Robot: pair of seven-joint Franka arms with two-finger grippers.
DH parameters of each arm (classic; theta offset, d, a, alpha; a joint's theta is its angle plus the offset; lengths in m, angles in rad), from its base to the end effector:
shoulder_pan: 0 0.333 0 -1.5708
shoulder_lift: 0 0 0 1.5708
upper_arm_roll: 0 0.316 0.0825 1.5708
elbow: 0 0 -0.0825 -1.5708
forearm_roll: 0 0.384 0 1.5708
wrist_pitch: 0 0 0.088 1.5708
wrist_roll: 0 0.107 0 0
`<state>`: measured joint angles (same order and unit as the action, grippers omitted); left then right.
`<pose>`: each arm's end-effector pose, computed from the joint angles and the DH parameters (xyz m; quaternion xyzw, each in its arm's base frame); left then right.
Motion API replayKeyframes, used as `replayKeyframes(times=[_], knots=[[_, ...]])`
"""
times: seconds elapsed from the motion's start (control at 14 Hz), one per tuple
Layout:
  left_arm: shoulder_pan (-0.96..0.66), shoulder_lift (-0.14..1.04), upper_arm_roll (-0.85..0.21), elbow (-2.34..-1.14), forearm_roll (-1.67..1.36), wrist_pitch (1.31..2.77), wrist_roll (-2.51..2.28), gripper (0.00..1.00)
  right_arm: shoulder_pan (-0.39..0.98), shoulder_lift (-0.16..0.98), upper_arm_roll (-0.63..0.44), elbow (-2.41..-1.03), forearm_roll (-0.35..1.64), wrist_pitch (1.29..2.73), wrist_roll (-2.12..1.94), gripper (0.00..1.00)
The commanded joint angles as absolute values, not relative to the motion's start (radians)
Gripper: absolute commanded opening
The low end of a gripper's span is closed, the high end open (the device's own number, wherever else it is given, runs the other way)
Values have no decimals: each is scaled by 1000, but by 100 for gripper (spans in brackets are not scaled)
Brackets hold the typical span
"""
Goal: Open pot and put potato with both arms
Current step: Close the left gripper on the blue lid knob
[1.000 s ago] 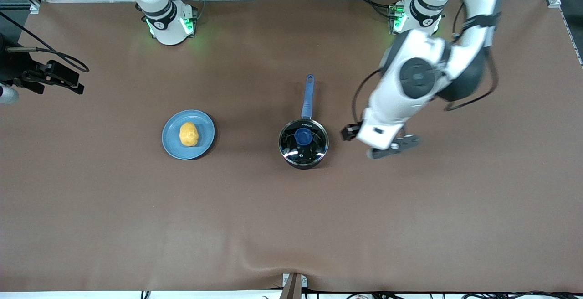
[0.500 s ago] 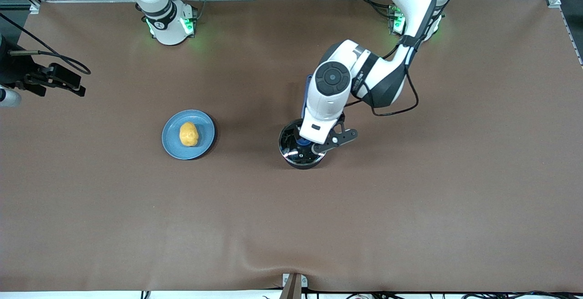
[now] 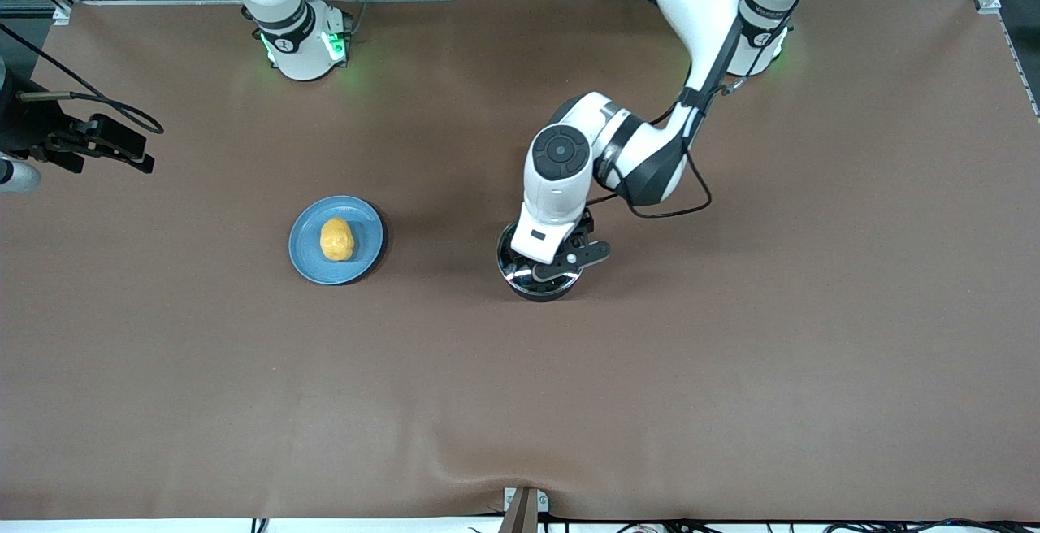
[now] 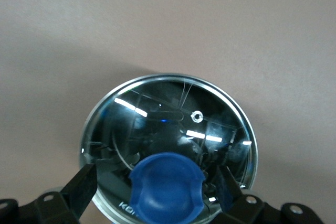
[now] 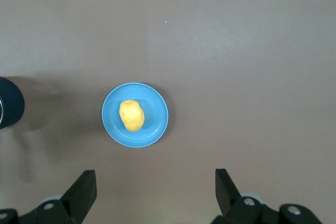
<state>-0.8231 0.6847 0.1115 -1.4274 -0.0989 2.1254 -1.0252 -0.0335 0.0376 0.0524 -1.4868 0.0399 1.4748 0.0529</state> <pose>0.5359 -0.4883 0.2948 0.9856 0.1689 0.0003 0.0115 0.5565 0.0145 0.6348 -0.9994 0.0156 0.0255 0.0200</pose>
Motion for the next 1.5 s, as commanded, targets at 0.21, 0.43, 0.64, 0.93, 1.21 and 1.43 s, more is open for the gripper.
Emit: replayKeyframes(times=[0.21,0.43,0.64,0.93,1.21,1.43], knots=[[-842,707,123,-1397,-77,2146,-1051,100,-41,41,58,-1482,57,1482,49,100],[-850,719,123,-1399,-74,2146,-1049,100,-41,40,58,-1480,57,1480,51,100],[-862,729,121,-1401,-72,2146,-1049,100,-41,40,58,-1483,57,1482,51,100],[-861,727,121,-1401,-74,2146,-1042,92,-41,40,60,-1480,57,1483,52,100],[-858,723,121,-1401,-74,2146,-1035,53,-41,40,60,-1479,58,1485,52,100],[-853,710,126,-1401,-74,2131,-1035,23,-41,41,60,-1479,58,1485,52,100]])
